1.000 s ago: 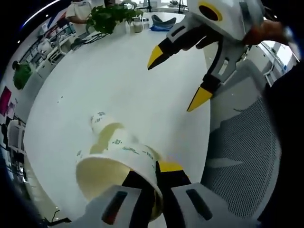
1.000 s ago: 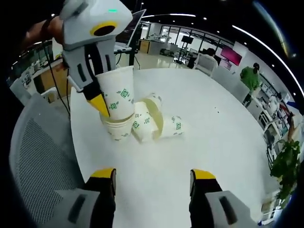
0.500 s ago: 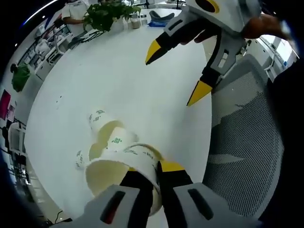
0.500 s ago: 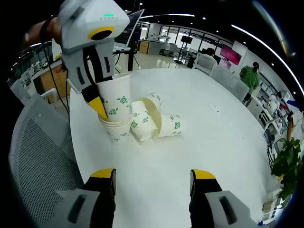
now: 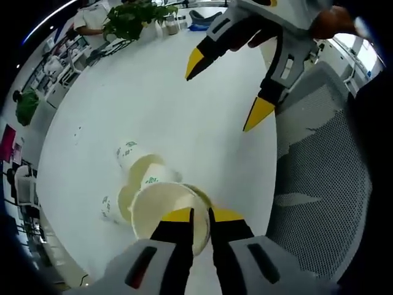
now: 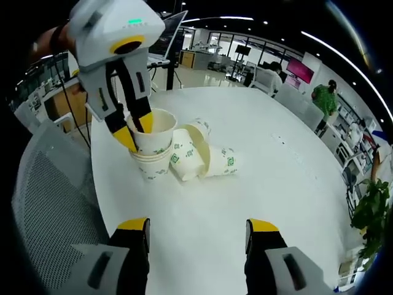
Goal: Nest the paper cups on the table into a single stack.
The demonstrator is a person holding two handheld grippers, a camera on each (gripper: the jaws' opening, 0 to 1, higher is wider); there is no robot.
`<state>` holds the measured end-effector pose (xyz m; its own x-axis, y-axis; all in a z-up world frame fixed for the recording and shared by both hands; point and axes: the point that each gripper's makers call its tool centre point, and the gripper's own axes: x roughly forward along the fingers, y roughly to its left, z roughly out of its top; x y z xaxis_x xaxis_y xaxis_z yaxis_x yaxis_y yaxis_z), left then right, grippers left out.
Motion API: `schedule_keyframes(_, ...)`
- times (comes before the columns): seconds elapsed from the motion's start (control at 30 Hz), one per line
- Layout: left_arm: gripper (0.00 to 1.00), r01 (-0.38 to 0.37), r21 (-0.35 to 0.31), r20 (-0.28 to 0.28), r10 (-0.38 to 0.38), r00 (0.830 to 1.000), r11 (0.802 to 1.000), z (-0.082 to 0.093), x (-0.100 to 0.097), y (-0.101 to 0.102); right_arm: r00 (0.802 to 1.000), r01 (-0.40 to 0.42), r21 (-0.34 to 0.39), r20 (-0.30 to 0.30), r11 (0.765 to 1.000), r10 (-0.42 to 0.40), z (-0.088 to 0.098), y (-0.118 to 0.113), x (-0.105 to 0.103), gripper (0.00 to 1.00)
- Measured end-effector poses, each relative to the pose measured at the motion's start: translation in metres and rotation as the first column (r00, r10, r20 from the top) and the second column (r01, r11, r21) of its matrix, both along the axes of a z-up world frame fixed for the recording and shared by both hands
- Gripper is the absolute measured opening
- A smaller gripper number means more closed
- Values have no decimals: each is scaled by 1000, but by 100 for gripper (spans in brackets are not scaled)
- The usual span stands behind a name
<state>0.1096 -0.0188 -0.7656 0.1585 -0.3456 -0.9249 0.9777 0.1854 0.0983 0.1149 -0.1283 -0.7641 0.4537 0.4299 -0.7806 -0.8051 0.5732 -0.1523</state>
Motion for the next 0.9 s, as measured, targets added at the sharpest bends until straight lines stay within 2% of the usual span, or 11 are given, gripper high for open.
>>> schedule_keyframes(0.33,17,30,13,29,-30,999,999,1,0,2,1000,-7,-10,-11,1000,7,-1,3,-2,62)
schedule_keyframes(0.57,24,33,1,27,-33,999,999,5,-3,3,1000,-6,-11,-13,1000,6,0,4,-4,62)
schedule_keyframes(0.77,26,8,-67,10,-8,1000,998,12,-4,-1,1000,2,-12,-12,1000,-2,0,4,-3,62)
schedule_keyframes(0.9,26,-2,-76,9,3,1000,997,13,-3,-1,1000,10,-10,-8,1000,-10,1,3,-2,61)
